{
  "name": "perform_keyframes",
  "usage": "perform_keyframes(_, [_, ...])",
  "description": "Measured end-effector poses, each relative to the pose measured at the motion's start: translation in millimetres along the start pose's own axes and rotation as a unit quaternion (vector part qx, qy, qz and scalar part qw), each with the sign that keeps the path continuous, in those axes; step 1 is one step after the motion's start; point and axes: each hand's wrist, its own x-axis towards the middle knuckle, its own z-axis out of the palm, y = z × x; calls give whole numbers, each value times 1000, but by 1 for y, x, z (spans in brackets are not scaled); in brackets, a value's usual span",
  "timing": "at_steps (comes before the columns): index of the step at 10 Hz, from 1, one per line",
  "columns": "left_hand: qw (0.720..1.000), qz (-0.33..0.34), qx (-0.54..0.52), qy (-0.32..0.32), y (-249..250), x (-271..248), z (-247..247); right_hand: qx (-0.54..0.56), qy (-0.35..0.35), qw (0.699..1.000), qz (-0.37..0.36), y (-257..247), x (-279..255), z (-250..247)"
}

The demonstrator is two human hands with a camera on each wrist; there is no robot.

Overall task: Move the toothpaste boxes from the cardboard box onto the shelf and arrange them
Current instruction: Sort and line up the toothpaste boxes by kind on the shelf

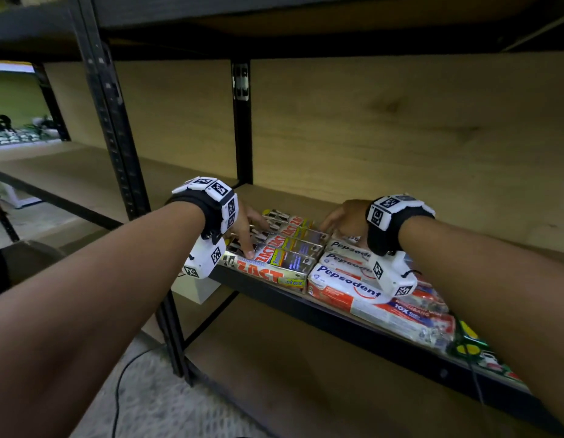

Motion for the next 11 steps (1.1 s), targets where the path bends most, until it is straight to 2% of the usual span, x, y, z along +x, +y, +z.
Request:
perform_keyframes(1, [999, 25, -19, 33, 32, -43, -5, -17, 1, 1000, -19, 3, -26, -10])
perform_keyframes(2, [994, 72, -47, 74, 58, -69, -3, -37, -22, 999, -2, 0, -61, -21])
perform_keyframes(3, [987, 114, -51, 98, 90, -101, 5, 10, -29, 999, 21, 1, -105, -31])
perform_keyframes(4, [983, 146, -78, 85, 115, -125, 20, 40, -37, 998, 23, 10, -144, -34])
perform_keyframes(6, [982, 168, -54, 70, 154, -175, 58, 68, -50, 995, 46, 21, -219, -24])
perform_keyframes(8, [981, 184, -33, 58, 179, -191, 79, 64, -56, 995, 59, 27, -258, -14])
perform_keyframes(10, [978, 196, -35, 59, 195, -173, 77, 77, -82, 991, 75, 38, -256, -12])
perform_keyframes(11, [977, 204, -26, 56, 206, -147, 68, 70, -109, 988, 85, 46, -242, -18])
